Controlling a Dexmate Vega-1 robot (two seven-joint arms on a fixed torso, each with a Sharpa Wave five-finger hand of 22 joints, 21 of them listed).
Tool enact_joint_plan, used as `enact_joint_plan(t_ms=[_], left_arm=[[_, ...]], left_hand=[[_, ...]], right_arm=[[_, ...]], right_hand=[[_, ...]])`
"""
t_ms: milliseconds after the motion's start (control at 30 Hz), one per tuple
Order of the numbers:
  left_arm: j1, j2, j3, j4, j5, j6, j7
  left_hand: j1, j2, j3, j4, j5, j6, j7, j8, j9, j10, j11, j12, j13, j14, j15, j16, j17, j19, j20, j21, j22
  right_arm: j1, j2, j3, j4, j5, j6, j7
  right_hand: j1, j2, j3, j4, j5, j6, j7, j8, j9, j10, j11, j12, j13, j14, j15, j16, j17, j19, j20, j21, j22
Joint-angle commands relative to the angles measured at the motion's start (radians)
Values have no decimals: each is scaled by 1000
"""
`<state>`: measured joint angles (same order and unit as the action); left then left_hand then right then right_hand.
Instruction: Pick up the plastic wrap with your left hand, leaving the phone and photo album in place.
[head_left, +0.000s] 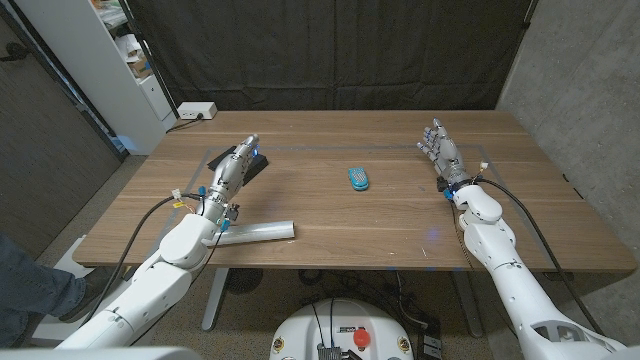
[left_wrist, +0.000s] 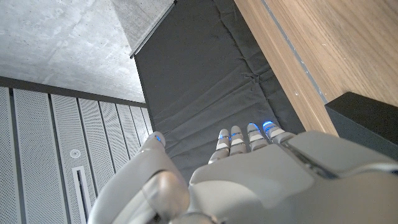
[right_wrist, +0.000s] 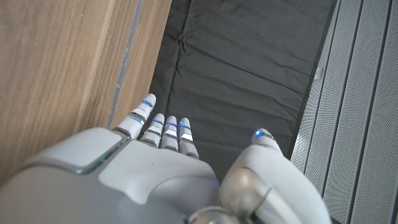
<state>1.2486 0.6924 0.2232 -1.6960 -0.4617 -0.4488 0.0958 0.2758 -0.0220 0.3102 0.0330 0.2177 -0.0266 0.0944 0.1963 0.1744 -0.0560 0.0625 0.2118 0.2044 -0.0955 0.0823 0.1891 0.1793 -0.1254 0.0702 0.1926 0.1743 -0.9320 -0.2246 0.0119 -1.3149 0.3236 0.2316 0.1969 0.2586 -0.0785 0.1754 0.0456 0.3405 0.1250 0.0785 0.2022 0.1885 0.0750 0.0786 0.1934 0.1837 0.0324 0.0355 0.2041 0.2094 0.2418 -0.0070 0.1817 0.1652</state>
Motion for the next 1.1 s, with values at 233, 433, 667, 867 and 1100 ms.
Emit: enact_joint_plan(t_ms=[233,433,667,867,1100], left_arm=[[23,-19,-11,10,11,-82,-14],[39,-18,-16,-2,32,-104,-9],[64,-12,-23,-15,44,-117,-7],[86,-9,-35,-25,75,-119,15],[110,-10,-42,-15,81,-161,8]], left_hand=[[11,3,-1,-9,-3,13,5,-2,4,3,12,1,2,3,6,1,1,-5,14,4,4],[12,3,0,-11,-4,17,4,-1,5,5,11,2,1,4,6,1,1,-6,15,3,4],[14,4,0,-13,-5,19,4,-1,5,5,10,2,0,5,6,1,1,-6,16,3,4],[15,4,0,-15,-6,21,3,-1,5,8,10,3,-1,7,6,2,1,-6,16,3,5],[16,4,0,-17,-7,22,3,-1,5,7,9,2,-1,8,5,2,1,-6,17,4,5]], right_arm=[[13,-2,4,36,9,34,2],[11,-6,5,37,9,42,4],[3,-16,0,18,3,31,5],[-4,-7,5,8,23,26,13],[-9,-6,4,2,22,36,15]], right_hand=[[1,10,-2,-1,5,3,-4,1,1,10,-4,4,3,3,-1,7,-1,0,4,10,6],[2,10,-2,-2,6,3,-3,0,1,11,-4,4,3,5,-1,7,-1,0,4,10,6],[2,11,-3,-3,7,3,-4,0,1,12,-3,4,3,6,-2,7,-1,0,3,10,6],[3,11,-4,-3,8,3,-4,0,2,12,-5,3,3,7,-3,7,-1,1,3,10,6],[3,12,-5,-4,9,4,-4,-1,2,12,-5,3,3,8,-3,7,-1,2,4,10,6]])
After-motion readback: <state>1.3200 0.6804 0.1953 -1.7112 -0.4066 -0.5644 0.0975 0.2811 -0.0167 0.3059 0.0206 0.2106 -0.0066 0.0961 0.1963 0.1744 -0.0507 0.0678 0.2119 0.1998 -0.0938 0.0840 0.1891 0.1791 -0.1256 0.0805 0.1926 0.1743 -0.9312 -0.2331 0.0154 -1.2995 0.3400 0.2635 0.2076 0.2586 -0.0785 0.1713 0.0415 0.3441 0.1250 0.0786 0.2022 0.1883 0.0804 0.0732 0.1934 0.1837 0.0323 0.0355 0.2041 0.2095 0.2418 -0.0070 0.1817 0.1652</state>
